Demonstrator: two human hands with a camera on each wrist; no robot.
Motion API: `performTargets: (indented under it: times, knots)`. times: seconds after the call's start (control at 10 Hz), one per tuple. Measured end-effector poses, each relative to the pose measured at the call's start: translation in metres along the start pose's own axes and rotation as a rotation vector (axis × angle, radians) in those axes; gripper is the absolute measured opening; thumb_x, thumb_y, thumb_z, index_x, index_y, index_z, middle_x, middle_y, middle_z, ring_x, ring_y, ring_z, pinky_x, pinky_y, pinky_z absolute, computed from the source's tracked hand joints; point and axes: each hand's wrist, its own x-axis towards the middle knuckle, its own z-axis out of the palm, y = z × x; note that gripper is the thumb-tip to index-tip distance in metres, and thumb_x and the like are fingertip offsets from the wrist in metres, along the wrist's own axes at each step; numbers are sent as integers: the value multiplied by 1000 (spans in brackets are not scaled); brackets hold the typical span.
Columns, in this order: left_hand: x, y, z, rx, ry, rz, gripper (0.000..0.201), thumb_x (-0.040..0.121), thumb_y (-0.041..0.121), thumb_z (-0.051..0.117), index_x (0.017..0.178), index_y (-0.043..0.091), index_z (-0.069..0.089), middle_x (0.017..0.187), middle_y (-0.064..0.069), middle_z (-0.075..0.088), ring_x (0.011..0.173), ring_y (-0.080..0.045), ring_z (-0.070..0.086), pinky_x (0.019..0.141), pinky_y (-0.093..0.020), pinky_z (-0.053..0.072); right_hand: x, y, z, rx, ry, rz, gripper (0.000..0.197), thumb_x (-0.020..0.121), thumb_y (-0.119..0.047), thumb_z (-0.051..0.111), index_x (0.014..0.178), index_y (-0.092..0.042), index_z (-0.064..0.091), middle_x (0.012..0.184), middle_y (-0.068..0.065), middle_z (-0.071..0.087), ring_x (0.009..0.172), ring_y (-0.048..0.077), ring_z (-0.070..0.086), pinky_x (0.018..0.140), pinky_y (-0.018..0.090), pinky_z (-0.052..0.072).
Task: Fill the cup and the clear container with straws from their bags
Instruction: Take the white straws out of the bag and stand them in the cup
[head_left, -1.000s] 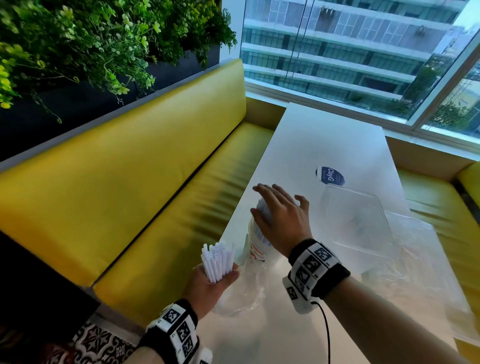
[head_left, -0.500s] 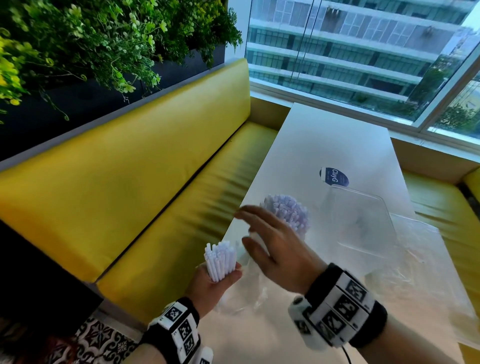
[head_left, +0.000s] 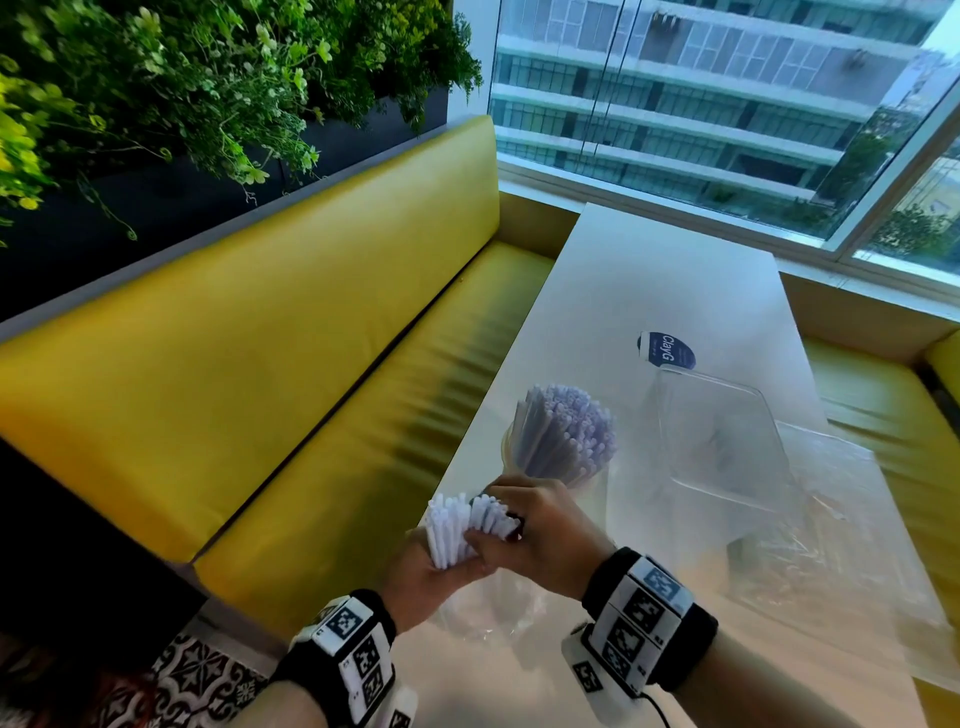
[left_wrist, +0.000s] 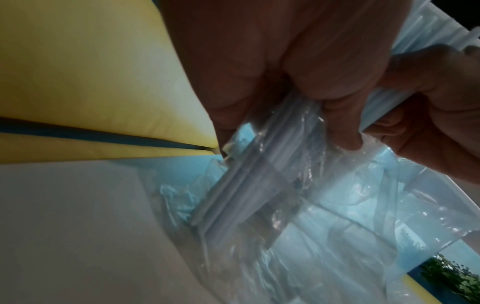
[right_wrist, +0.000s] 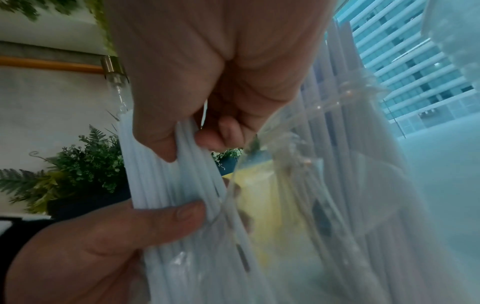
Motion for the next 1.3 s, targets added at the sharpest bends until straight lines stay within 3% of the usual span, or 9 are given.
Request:
performTargets:
  times: [0.1,0.2,0.4,0.5,0.8,0.9,1.0,1.1,1.3]
  knots:
    - [11,-6,0,-71,-89,136,48,61,64,78,106,51,68,90,25,71,92,6,65,78,-1,44,-5,5,5,70,53,56,15,80,-22,73,79,-7,68,76,-6,59,64,10,55,61,26,48]
    - [13,-7,6,93,-73,162,58,55,89,56,110,68,52,102,57,51,104,22,54,92,-3,41,-6,8,7,112,19,138,14,76,-23,75,83,-11,71,79,-1,65,70,14,61,66,35,51]
    - [12,-13,-2,47,-10,151,32,80,17,77,94,44,68,94,33,70,91,7,66,79,-7,49,-6,11,-2,33,-19,62,17,84,-26,74,76,-12,68,75,-2,59,63,13,57,60,30,49]
    - [10,-11,-1,42,49,111,28,80,6,76,87,30,63,75,30,71,74,9,66,68,-7,49,-10,12,-4,-3,24,39,22,86,-28,68,72,-11,66,70,1,58,60,15,54,58,35,48]
    - [9,-9,6,61,113,106,28,77,10,78,70,36,71,70,25,71,71,3,67,68,-13,53,-8,2,-17,-4,23,74,31,82,-33,67,65,-8,63,62,6,57,54,20,54,54,40,46]
    - [7,-5,6,63,136,127,49,79,11,78,71,59,70,71,15,73,72,-2,68,67,-18,54,1,-18,-52,-37,57,19,20,82,-21,74,67,-10,67,64,0,61,55,13,58,55,32,49]
    - [8,-7,6,53,125,172,39,80,14,77,75,52,73,78,11,76,76,-5,69,67,-17,55,11,-35,-97,-11,201,45,13,74,-16,79,68,-17,68,64,-13,63,56,-1,59,55,17,48]
    - [6,-5,6,69,124,201,37,81,5,76,85,42,73,69,32,69,70,8,65,63,-5,47,18,-41,-131,-3,272,128,8,76,-19,81,74,-14,76,65,-4,70,57,3,64,57,30,54]
    - [7,-3,6,77,84,216,70,84,6,73,74,74,60,77,45,64,79,16,64,71,-1,46,27,-23,-160,0,343,176,7,77,-22,79,78,-16,76,69,-10,71,59,5,65,59,24,52]
